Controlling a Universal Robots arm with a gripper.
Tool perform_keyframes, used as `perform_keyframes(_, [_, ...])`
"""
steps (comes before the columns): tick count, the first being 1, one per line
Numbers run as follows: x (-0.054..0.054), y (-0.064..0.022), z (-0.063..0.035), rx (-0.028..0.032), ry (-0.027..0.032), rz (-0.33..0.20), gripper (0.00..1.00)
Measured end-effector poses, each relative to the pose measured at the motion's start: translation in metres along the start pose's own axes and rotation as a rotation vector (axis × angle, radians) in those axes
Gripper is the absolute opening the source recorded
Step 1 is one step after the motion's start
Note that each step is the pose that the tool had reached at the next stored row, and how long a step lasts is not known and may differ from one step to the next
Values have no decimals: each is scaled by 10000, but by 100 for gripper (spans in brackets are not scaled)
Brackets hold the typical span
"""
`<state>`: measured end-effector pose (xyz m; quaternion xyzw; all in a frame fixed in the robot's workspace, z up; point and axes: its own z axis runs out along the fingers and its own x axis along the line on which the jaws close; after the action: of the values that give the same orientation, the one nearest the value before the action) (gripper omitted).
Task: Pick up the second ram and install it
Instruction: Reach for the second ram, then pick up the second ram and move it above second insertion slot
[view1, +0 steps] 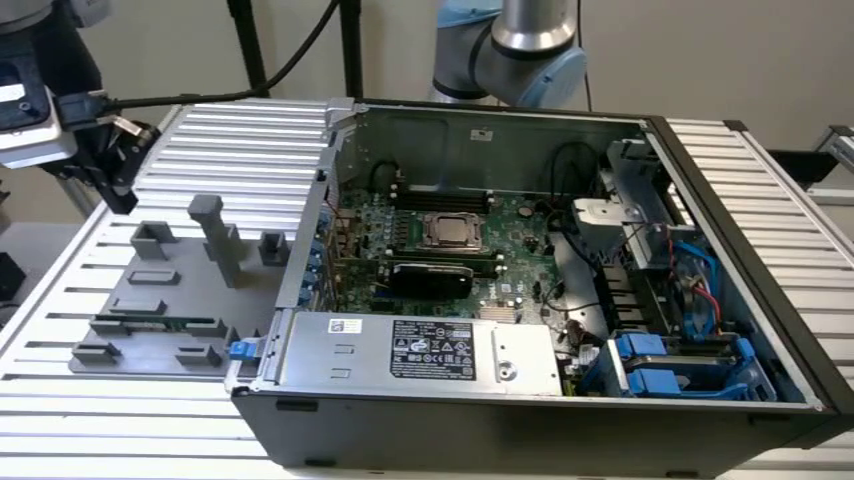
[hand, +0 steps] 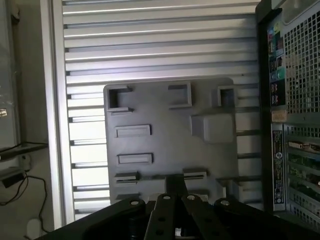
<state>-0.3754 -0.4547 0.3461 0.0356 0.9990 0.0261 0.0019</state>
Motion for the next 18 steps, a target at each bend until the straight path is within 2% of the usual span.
perform_keyframes(3, [17,-59,23,7,103,5,0])
perform_keyframes(5, [36,-80,27,7,106,6,0])
perform_keyframes(18, [37,-80,27,8,107,5,0])
